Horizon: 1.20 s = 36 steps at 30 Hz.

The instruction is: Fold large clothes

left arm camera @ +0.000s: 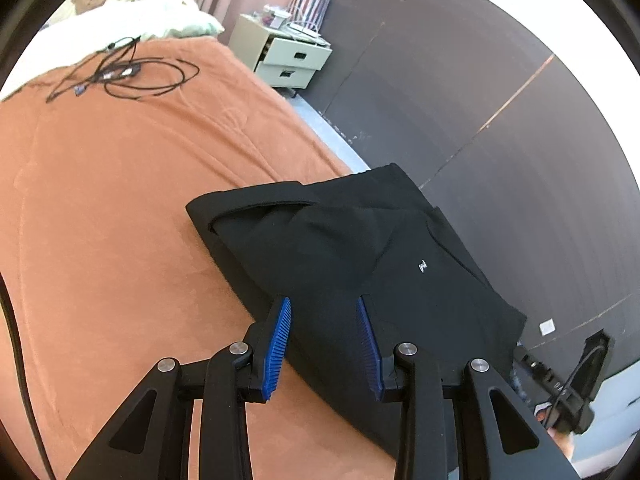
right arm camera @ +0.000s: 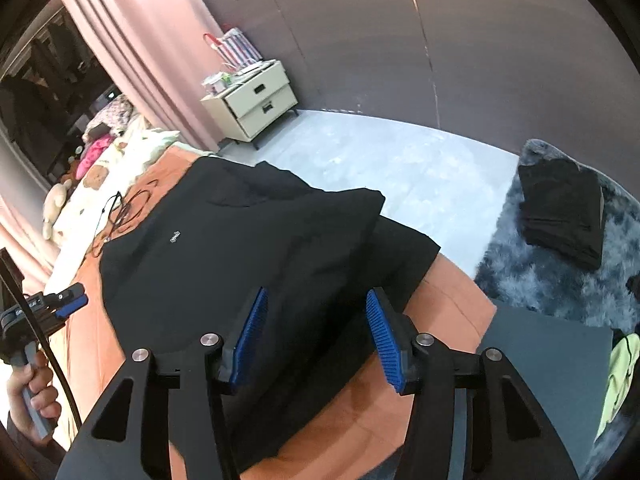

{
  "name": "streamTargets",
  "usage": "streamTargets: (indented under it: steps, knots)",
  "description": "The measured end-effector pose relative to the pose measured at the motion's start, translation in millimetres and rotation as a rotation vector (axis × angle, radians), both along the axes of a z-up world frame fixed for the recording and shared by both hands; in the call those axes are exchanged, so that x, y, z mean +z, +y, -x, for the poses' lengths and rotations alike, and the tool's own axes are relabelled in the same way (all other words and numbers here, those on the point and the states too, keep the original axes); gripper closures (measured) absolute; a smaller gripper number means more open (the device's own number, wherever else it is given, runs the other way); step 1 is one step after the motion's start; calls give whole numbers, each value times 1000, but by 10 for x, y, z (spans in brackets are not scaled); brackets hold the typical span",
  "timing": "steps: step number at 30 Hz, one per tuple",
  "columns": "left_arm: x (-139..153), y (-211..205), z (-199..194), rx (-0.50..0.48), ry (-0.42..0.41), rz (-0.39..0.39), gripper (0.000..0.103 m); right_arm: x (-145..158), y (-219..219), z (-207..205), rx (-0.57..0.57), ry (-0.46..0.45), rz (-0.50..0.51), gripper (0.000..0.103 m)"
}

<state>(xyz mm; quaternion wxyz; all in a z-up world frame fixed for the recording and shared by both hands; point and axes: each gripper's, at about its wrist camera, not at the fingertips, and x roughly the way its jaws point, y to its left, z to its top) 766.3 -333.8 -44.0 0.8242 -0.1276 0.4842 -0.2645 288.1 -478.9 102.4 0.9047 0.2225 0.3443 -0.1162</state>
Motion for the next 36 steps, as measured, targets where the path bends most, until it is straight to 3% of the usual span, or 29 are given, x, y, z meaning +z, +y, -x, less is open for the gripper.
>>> streamTargets:
  steps: [7, 9, 11, 13, 14, 23, 36]
  knots:
    - [176, 126, 353, -13, -27, -8, 64, 205, 282, 287, 66, 1, 70, 31]
    - [273, 156, 492, -21, -54, -30, 49, 271, 354, 365, 79, -18, 70, 22]
    - [385, 221, 682, -30, -95, -24, 18, 367, 472, 509, 80, -41, 107, 14]
    - [544, 319, 902, -23, -153, -19, 4, 448, 599, 669, 83, -69, 148, 1]
    - [615, 366, 1002, -16, -177, -22, 0, 472, 639, 754, 81, -80, 159, 0]
    - [1054, 791, 1939, 13, -291, -43, 0, 561, 904, 1480, 73, -133, 231, 0]
    - [1346, 1277, 3303, 14, -452, -64, 0, 533, 1159, 2130, 119, -172, 276, 0]
